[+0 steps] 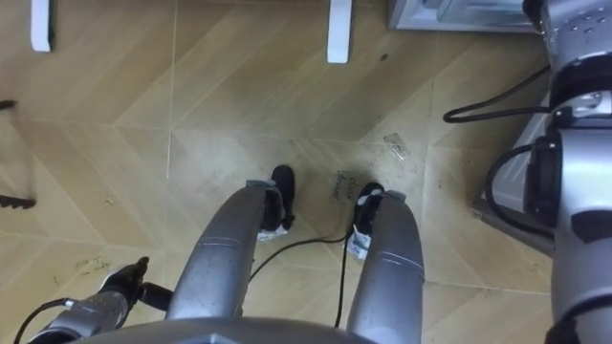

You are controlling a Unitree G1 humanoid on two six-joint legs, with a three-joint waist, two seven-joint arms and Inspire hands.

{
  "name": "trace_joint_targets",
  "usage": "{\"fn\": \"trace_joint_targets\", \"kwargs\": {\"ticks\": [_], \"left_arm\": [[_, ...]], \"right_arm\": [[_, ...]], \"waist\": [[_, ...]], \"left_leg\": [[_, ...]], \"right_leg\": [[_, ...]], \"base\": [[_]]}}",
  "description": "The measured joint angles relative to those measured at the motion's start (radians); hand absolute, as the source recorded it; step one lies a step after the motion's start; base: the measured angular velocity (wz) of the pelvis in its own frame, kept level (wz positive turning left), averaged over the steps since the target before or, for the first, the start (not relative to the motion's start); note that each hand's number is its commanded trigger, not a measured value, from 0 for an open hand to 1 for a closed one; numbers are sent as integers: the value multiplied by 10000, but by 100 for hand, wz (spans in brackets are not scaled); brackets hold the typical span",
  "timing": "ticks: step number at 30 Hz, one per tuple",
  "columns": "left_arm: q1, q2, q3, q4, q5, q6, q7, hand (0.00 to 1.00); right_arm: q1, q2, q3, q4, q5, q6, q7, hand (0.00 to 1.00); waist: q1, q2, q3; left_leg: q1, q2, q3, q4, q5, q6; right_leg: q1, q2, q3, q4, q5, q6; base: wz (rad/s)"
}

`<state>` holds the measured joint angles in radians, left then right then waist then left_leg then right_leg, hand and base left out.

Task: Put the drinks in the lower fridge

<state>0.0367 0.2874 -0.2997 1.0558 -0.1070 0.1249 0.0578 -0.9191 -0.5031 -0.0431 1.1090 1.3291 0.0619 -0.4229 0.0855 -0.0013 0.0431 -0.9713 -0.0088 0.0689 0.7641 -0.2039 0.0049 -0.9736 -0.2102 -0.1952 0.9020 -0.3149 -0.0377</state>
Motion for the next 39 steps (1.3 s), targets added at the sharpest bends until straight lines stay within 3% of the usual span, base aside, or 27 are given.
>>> {"fn": "trace_joint_targets", "kwargs": {"ticks": [16, 24, 33, 39], "left_arm": [[221, 50, 13, -279, 8, -5, -20, 0], [299, 60, 39, -572, 138, -6, -66, 0], [296, 70, 56, -723, 0, -15, -325, 0], [327, 196, 317, -555, -110, -26, -749, 0]], "right_arm": [[200, -70, 1, 111, 93, -75, -3, 0], [202, -146, 0, 194, -36, -73, 119, 0], [715, -226, 86, 696, -55, 49, 830, 0], [1471, -234, 161, 681, -280, 40, 2229, 0]], "waist": [[-16, -5, -5], [-17, -1, -11], [-47, -16, -8], [-126, -270, -9]], "left_leg": [[513, 20, 13, -128, -1, 18], [631, 19, 99, -328, 96, 152], [1862, -40, 113, -827, 92, 213], [3131, 106, 201, -1395, 75, 204]], "right_leg": [[591, 10, -42, -236, 57, 40], [708, 24, -56, -522, 261, 120], [1973, 55, -69, -1116, 351, 303], [3252, 228, -100, -1797, 386, 340]], "base": [[0], [-2], [0], [-7]]}}
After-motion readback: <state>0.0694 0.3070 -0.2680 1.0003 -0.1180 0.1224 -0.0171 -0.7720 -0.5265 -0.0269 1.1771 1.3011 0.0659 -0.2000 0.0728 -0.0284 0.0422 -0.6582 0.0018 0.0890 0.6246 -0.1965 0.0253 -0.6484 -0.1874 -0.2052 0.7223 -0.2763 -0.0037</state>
